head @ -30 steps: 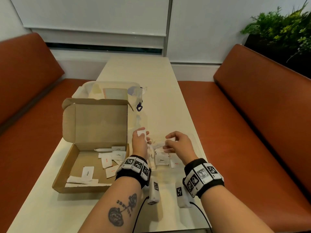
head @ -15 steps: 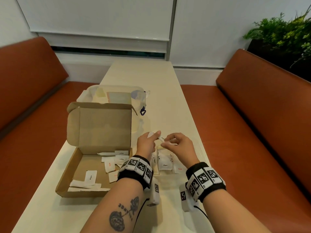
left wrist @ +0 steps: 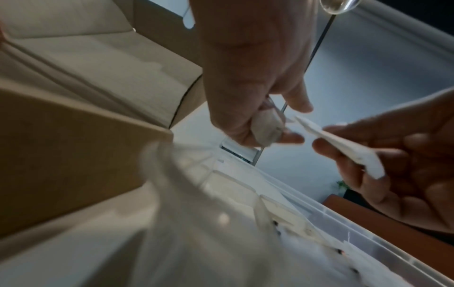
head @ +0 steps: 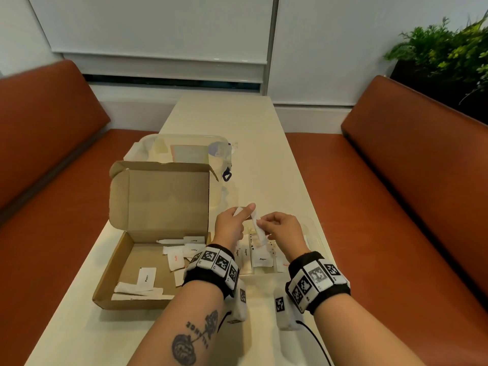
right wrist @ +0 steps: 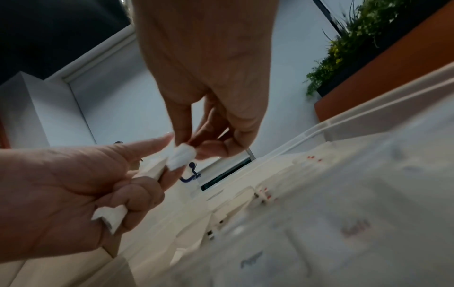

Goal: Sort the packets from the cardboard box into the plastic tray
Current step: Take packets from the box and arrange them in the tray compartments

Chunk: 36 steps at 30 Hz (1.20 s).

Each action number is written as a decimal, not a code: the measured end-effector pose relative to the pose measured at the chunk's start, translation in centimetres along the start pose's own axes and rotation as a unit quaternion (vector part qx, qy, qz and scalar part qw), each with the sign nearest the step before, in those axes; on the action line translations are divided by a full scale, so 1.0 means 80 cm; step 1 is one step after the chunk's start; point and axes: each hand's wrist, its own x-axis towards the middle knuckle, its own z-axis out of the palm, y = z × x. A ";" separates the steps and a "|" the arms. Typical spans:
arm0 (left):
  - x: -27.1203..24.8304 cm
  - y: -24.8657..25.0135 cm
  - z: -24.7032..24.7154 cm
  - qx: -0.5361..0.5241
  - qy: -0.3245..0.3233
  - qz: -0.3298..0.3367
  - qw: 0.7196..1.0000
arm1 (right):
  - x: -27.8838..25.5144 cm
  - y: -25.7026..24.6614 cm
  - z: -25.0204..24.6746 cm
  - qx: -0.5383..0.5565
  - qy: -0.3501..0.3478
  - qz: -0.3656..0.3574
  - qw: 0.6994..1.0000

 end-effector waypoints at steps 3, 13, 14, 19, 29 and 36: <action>-0.001 0.001 -0.010 0.049 -0.041 -0.031 0.997 | 0.001 -0.001 0.004 0.080 0.053 0.023 0.995; 0.000 -0.005 -0.026 0.030 0.027 0.002 0.999 | -0.003 -0.002 0.013 0.100 -0.030 0.054 0.993; -0.001 -0.005 -0.026 0.032 0.032 0.006 0.999 | -0.004 -0.001 0.015 0.088 -0.030 0.053 0.994; 0.000 -0.009 -0.027 0.043 0.048 -0.023 0.998 | -0.003 0.000 0.013 0.168 0.056 0.052 0.983; 0.004 -0.012 -0.016 -0.009 0.010 -0.016 1.000 | -0.006 -0.003 0.003 0.155 -0.003 0.071 0.985; 0.008 -0.017 -0.016 0.052 0.031 0.016 0.998 | -0.006 0.005 0.004 -0.024 -0.001 0.068 0.997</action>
